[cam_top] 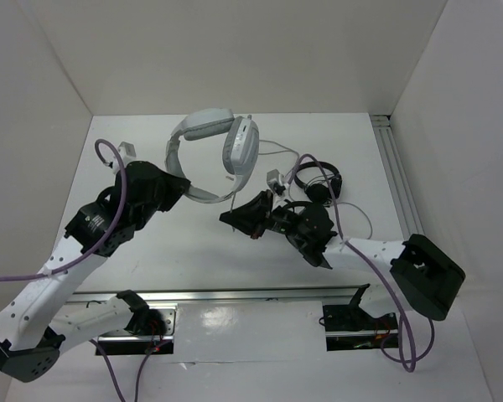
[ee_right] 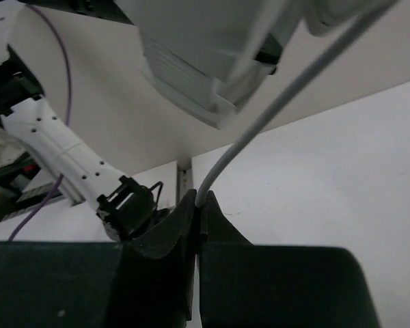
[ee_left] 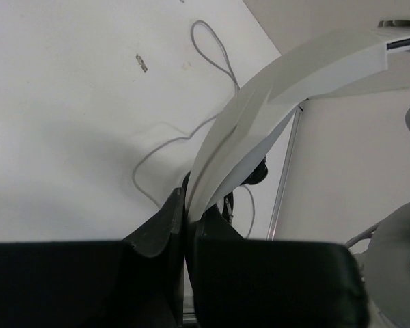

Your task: Wrap the headphones

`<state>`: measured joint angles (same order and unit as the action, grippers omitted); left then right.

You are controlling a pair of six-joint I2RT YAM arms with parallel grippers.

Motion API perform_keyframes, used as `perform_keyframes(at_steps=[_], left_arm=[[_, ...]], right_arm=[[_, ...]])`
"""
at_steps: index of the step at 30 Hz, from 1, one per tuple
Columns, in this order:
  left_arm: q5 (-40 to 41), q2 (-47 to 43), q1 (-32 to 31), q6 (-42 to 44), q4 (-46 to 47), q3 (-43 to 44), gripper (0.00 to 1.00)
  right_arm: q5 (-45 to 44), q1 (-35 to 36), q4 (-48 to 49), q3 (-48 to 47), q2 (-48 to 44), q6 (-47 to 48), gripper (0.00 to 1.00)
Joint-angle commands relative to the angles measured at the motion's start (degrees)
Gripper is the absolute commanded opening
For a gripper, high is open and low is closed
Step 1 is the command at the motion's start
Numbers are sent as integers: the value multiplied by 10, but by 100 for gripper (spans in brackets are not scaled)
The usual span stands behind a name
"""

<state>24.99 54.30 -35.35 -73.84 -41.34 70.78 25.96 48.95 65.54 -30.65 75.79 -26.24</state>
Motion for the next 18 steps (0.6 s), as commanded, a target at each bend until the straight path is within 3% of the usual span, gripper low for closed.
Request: perform_keyframes(at_steps=[1,6,15,18], left_arm=[[52,-5,9,-42,118,9,0],[73,20,28,-5,106,14,0],[66,55,92,56,86,46,0],[66,49,105,57,78,41,0]], right_arm=[[95,13,115,-41,39,-41,0],[164,13,212,-61,88,-112,2],[192,37,363,-67,131,-193,2],[192,48,424,-74,157,-239,8]])
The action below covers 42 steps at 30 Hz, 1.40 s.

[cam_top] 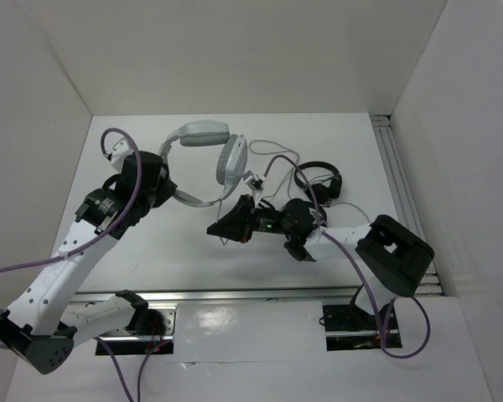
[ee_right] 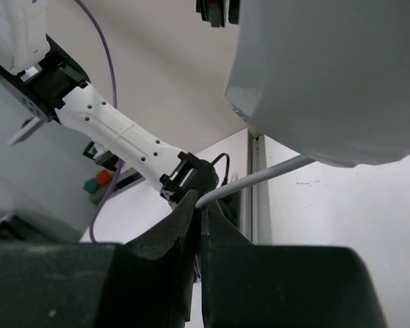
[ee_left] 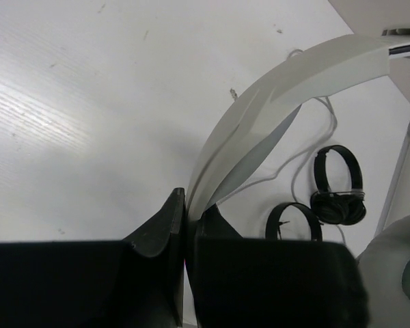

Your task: Wrap the headphones

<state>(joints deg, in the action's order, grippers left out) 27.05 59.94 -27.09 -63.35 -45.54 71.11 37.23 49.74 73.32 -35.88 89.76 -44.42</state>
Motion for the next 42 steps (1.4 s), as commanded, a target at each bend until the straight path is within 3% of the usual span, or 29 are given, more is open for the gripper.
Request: perform_keyframes(at_steps=[1,10,16,19,22,24,25,28,31,33,35,39,42], left_arm=[[41,-13,28,-48,125,38,0],[43,0,48,-68,91,60,0],[59,44,80,-32,77,105,0],[75,90,110,-5,71,127,0],[80,140,145,23,71,155,0],[80,174,176,30,64,179,0],[80,183,181,30,64,179,0],[97,227,192,52,36,211,0],[135,278,192,74,-44,276,0],[156,316,186,104,-50,285,0],[156,323,186,125,-63,277,0],[91,287,186,189,35,172,0],[58,281,180,265,68,156,0]], right_arm=[[79,50,346,-38,24,-58,10],[86,102,346,-108,62,-51,37],[86,116,302,-108,37,-21,36],[86,123,203,-102,-8,40,33],[65,140,53,-102,-63,124,13],[30,153,-143,-126,-101,205,4],[17,153,-143,-132,-110,226,4],[-19,160,-290,-172,-124,293,4],[-74,165,-517,-268,-124,393,4],[-128,171,-672,-345,-115,447,0],[-171,171,-763,-397,-86,513,0],[-212,153,-984,-522,-17,577,0],[-261,153,-1073,-601,36,612,0]])
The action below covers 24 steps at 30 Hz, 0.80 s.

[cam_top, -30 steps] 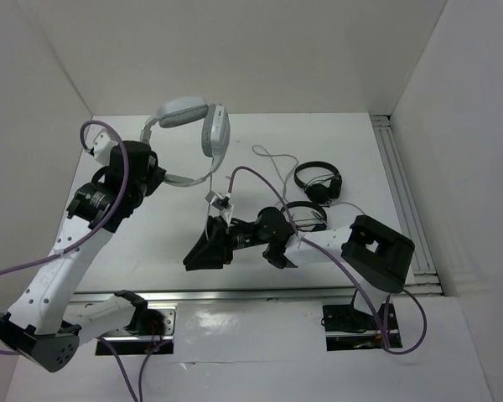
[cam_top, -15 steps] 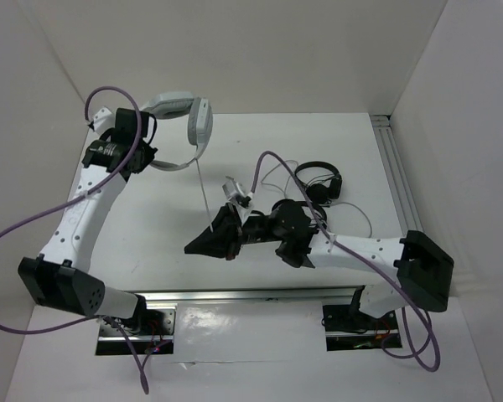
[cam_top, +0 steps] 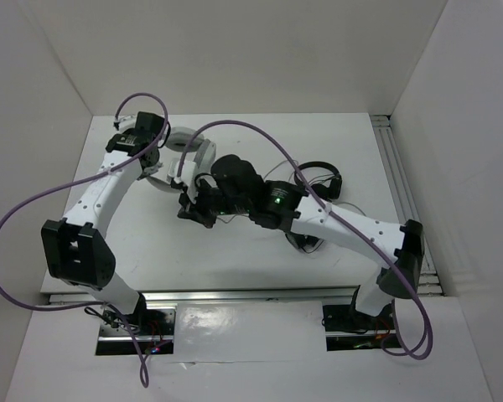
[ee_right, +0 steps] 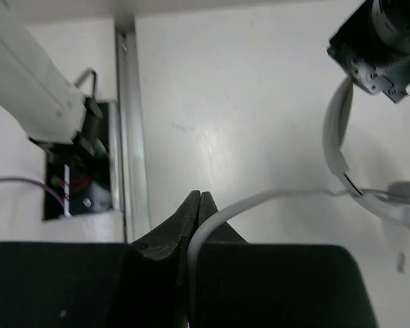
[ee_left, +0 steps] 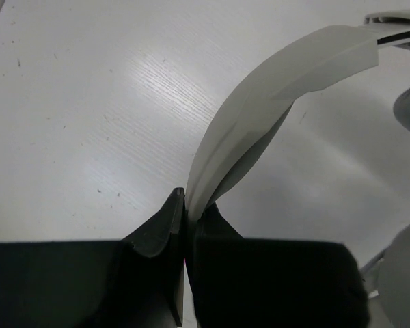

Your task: Wrap the headphones

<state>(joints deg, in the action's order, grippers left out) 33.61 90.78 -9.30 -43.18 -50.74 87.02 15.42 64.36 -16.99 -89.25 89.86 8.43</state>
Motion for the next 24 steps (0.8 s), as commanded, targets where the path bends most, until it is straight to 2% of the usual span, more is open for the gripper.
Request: perform_keyframes(at_steps=[1,6,7,10,12,14,16,18,19,20,24], left_arm=[[-41,-27,2,88,125,-10,0],[-134,-41,-20,220,159,-55,0],[-158,-41,-26,234,167,-77,0],[-164,-47,-55,274,174,-92,0],[-169,-54,-75,296,180,-112,0],[-162,-61,-89,302,180,-131,0],[-151,-54,-94,279,168,-131,0],[-166,-27,-70,258,152,-106,0],[-159,-16,-60,208,135,-89,0],[-166,-5,-51,195,101,-54,0],[-227,6,-17,116,70,12,0]], right_arm=[[-57,7,-211,-80,43,89,0],[-225,14,-241,-83,32,101,0],[-251,14,-223,-76,23,101,0],[-355,25,-183,-51,-13,113,0],[-437,35,-119,-24,-35,124,0],[-449,35,-75,-14,-63,131,0],[-418,35,-94,-38,-63,124,0],[-393,48,-119,-59,-56,118,0],[-387,55,-119,-59,-56,112,0],[-387,69,-119,-59,-51,112,0],[-329,83,-104,-26,-51,98,0]])
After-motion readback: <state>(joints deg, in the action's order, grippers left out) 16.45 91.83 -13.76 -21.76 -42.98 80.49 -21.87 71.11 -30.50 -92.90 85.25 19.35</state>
